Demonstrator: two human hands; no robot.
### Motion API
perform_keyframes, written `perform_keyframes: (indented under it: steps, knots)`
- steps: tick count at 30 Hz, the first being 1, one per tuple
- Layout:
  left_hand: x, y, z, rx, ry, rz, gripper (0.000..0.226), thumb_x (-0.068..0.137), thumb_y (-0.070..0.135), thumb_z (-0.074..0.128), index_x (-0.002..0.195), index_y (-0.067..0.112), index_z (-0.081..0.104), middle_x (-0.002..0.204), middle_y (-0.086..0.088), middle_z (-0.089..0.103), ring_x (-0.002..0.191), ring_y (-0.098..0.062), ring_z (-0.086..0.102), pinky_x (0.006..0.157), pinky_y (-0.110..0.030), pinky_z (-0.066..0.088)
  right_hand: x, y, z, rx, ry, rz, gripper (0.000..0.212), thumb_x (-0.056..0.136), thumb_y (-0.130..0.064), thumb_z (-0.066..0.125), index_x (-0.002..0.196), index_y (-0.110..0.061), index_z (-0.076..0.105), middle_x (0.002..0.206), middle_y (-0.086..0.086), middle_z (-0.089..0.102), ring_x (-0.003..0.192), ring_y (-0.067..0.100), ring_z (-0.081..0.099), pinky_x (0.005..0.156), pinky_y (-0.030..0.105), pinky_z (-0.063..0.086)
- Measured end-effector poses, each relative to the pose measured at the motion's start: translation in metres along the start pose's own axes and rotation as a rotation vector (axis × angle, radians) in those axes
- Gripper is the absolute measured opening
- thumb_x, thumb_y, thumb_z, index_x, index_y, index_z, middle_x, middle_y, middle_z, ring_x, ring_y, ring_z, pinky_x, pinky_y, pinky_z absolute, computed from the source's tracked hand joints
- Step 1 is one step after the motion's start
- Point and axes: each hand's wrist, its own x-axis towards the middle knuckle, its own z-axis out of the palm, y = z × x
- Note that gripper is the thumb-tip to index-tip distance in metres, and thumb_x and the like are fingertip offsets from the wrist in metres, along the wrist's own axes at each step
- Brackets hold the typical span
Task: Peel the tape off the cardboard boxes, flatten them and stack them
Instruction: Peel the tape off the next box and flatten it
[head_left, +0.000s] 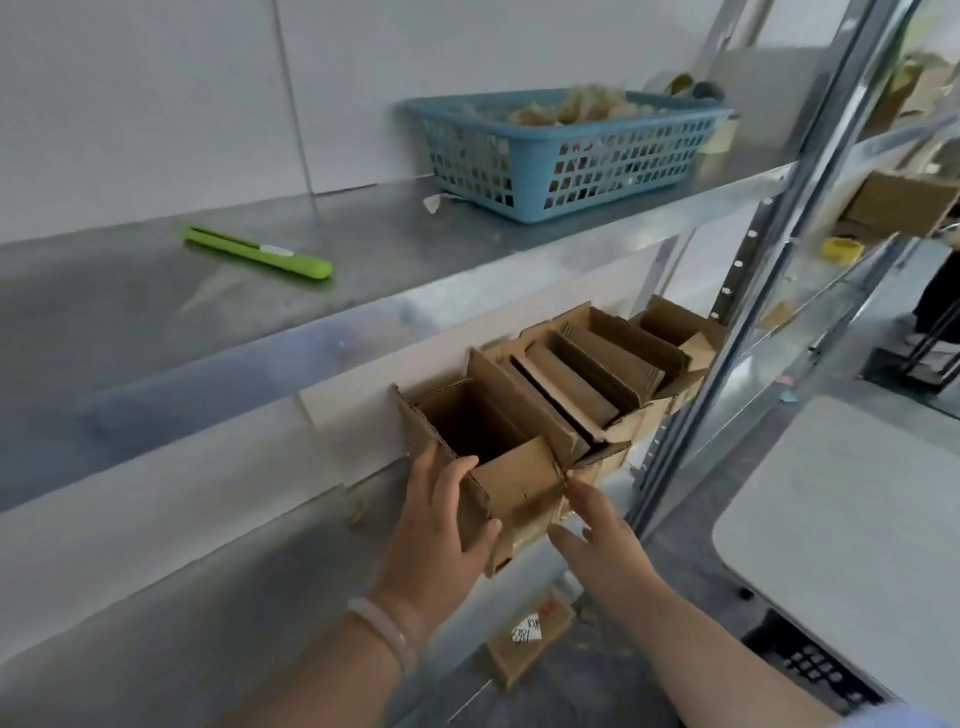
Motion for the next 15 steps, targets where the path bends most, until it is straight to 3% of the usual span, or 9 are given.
perform_keyframes:
  steps: [2,6,9,13,15]
  knots:
    - [-0.003,0.001,0.006,-0.038,0.028,-0.027,0.064,0.089,0.043,0.06,0.143,0.038,0.026,0.158,0.009,0.002,0.145,-0.009,0.012,0.102,-0.004,0.019,0.008,0.004,-0.002,0.043,0.018,-0.029,0.053,0.093,-0.022,0.06,0.139,-0.034,0.037,0.141,-0.008,0.047,0.132,0.016,0.046,0.109,0.033,0.04]
    - [-0.01,0.002,0.016,-0.139,0.107,-0.118,0.062,0.09,0.039,0.06,0.142,0.038,0.027,0.156,0.01,0.014,0.144,-0.004,0.014,0.115,-0.026,0.026,0.021,0.007,-0.005,0.07,-0.01,-0.063,0.042,0.092,-0.019,0.056,0.13,-0.033,0.044,0.127,-0.007,0.056,0.119,0.015,0.054,0.102,0.034,0.045]
    - [-0.016,0.002,0.02,-0.172,0.2,-0.18,0.057,0.089,0.04,0.06,0.138,0.04,0.032,0.149,0.011,0.028,0.138,-0.009,0.031,0.11,-0.039,0.039,0.02,0.009,-0.004,0.093,-0.053,-0.145,0.029,0.095,-0.019,0.053,0.118,-0.036,0.046,0.121,-0.009,0.056,0.115,0.011,0.053,0.095,0.026,0.041]
    - [-0.025,0.008,0.018,-0.262,0.263,-0.315,0.048,0.085,0.055,0.054,0.129,0.045,0.036,0.13,0.011,0.047,0.116,-0.004,0.052,0.094,-0.034,0.052,0.016,0.002,-0.002,0.242,-0.161,-0.203,0.018,0.101,-0.024,0.047,0.107,-0.04,0.051,0.113,-0.017,0.057,0.112,0.008,0.053,0.088,0.023,0.039]
    - [-0.029,0.013,0.012,-0.251,0.299,-0.369,0.05,0.081,0.067,0.045,0.125,0.045,0.041,0.125,0.014,0.051,0.107,-0.001,0.054,0.088,-0.027,0.053,0.015,-0.002,0.0,0.263,-0.247,-0.26,0.024,0.103,-0.033,0.043,0.119,-0.051,0.047,0.122,-0.019,0.053,0.12,0.006,0.049,0.098,0.025,0.04]
